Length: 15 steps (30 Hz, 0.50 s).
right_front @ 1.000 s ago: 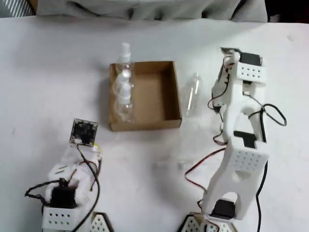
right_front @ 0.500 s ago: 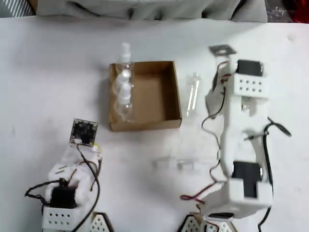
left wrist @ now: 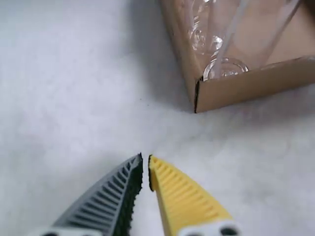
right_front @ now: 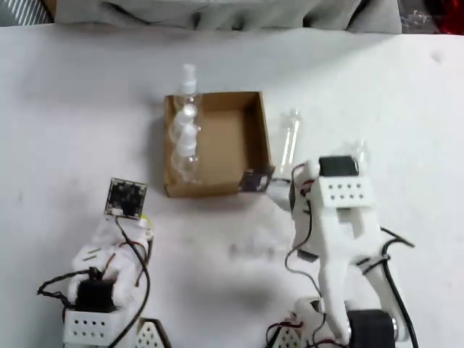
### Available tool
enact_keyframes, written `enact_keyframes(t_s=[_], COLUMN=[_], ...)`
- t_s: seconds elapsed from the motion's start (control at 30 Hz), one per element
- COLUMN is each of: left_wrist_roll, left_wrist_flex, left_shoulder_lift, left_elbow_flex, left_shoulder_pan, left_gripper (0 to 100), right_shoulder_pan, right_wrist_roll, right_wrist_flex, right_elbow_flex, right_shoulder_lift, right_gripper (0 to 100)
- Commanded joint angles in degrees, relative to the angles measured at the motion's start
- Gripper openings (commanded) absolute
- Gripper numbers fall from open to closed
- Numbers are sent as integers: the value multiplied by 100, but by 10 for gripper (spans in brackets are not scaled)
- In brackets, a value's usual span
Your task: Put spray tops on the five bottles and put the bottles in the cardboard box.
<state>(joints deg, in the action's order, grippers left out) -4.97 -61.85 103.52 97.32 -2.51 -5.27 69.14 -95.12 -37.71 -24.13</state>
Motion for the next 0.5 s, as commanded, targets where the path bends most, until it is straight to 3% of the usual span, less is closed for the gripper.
enact_keyframes(t_s=[0.0, 0.17, 0.47], left_wrist_roll=[-53, -53, -53], left_wrist_flex=[9, 9, 9], left_shoulder_lift=[92, 92, 92], left_elbow_flex=[-26, -26, -26], left_shoulder_pan=[-57, -57, -57], left_gripper=[20, 20, 20], right_shoulder_pan=[-57, -207, -629], right_wrist_roll=[211, 580, 835], right_wrist_flex=[444, 1191, 2114], right_elbow_flex=[-343, -1222, -1996], right_shoulder_lift=[-435, -690, -690], right_gripper=[133, 249, 212])
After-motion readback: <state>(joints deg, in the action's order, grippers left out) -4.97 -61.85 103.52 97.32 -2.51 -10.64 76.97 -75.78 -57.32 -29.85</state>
